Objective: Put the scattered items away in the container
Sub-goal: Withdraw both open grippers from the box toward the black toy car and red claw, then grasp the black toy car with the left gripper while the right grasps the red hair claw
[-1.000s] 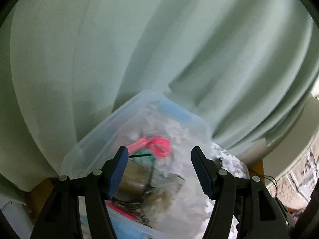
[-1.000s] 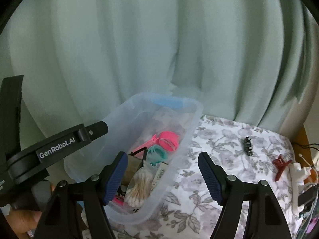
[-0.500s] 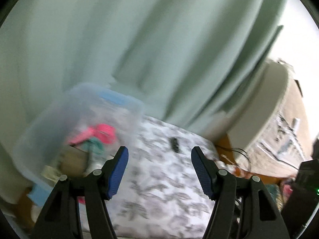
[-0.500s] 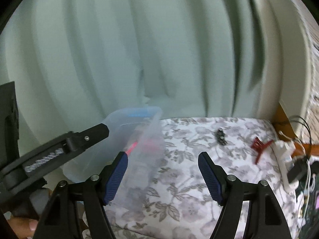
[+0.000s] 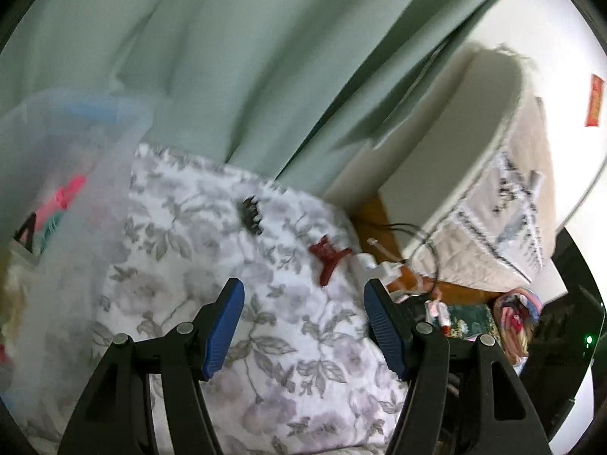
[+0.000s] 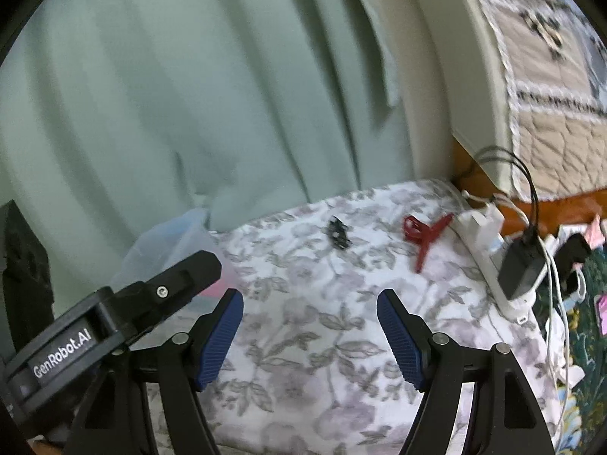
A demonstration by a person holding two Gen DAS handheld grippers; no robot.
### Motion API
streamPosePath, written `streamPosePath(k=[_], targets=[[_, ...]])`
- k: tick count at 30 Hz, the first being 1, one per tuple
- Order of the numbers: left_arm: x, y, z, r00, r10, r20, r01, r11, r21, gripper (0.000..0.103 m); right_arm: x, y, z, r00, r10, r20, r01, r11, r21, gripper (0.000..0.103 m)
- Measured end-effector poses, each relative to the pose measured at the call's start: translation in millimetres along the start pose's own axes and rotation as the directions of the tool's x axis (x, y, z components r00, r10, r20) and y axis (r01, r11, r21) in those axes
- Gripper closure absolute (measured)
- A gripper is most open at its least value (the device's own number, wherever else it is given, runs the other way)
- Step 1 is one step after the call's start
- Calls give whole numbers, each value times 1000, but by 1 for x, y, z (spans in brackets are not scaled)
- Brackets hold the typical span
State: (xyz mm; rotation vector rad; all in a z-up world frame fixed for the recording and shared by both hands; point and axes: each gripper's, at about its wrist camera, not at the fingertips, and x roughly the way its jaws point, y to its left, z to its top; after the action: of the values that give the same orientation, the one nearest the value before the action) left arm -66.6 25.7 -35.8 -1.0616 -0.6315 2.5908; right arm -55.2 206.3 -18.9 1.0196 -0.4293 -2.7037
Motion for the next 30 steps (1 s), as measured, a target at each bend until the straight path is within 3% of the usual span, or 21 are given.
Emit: streamPosePath(k=[5,11,17,22,30], targets=[[39,7,11,990,134,-38,-133,991,35,36,24,-35,-4,992,-103,-73,107,993,49,26],[99,10,33,962,255,-97,-246,965,96,36,66,-73,0,968,-188,-169,202,977,71,26],[158,10,55,948,296,-115,-280,951,135,36,109,-88,14,945,-253,-209,266,964,33,26],[199,12,64,951,277,-139,-257,955,148,36,145,-103,18,933,-268,-239,285,958,37,26],[247,17,78,945,282,-164,-257,954,155,36,184,-106,27,919,-328,-217,334,943,-9,27]])
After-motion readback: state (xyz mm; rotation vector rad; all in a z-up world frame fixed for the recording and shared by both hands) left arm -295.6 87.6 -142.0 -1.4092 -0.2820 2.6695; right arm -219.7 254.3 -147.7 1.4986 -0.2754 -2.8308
